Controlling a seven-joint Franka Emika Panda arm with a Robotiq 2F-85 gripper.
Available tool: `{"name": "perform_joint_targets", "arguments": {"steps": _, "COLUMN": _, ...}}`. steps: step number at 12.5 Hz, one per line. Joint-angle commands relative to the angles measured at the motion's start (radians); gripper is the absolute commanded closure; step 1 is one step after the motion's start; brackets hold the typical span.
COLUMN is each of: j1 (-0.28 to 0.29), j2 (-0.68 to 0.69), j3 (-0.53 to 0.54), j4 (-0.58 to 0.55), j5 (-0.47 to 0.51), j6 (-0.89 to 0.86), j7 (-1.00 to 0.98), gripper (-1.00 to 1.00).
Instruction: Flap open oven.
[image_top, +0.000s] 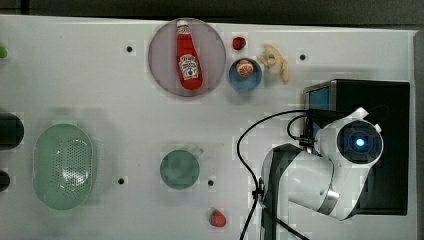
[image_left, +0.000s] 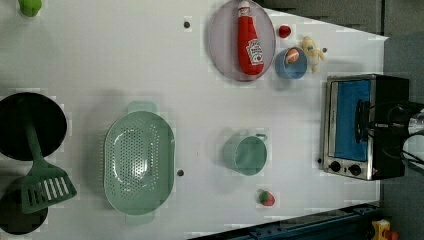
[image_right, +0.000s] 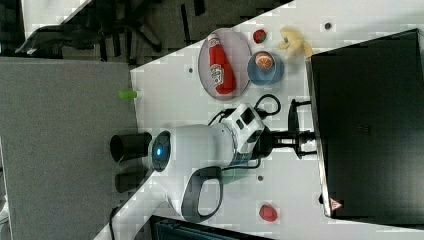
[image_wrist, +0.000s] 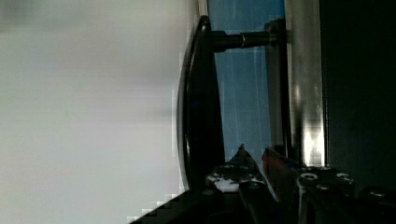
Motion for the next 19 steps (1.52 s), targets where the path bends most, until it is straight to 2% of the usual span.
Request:
{"name": "perform_joint_targets", "arguments": {"steps": 1, "j1": 0.030, "j2": -0.010, "j3": 0.029, "j4": -0.008, "j5": -0.001, "j6": -0.003, "j7": -0.035, "gripper": 0.65}}
{"name": "perform_joint_targets", "arguments": {"steps": 4, "j1": 0.056, "j2": -0.003, "j3": 0.070, "j4": -0.033, "j5": -0.060, "j6": -0.004, "j7": 0.101, "gripper": 0.65}}
{"name": "perform_joint_targets", "arguments": {"steps": 8, "j1": 0.092, "j2": 0.036, "j3": 0.130, "j4": -0.046, "j5": -0.243, "j6": -0.009, "j7": 0.334, "gripper": 0.65}}
{"name": "perform_joint_targets", "arguments": {"steps": 11, "j1": 0.124, "j2": 0.092, "j3": 0.167, "j4": -0.044, "j5": -0.342, "j6": -0.013, "j7": 0.496, "gripper": 0.65}}
{"name": "perform_joint_targets", "arguments": {"steps": 16, "j1": 0.208, "j2": 0.252, "j3": 0.194, "j4": -0.002, "j5": -0.546, "j6": -0.027, "j7": 0.819, "gripper": 0.65}}
{"name": "perform_joint_targets", "arguments": {"steps": 19, "j1": 0.268, "j2": 0.373, "j3": 0.194, "j4": 0.055, "j5": -0.615, "j6": -0.051, "j7": 0.947, "gripper": 0.65}}
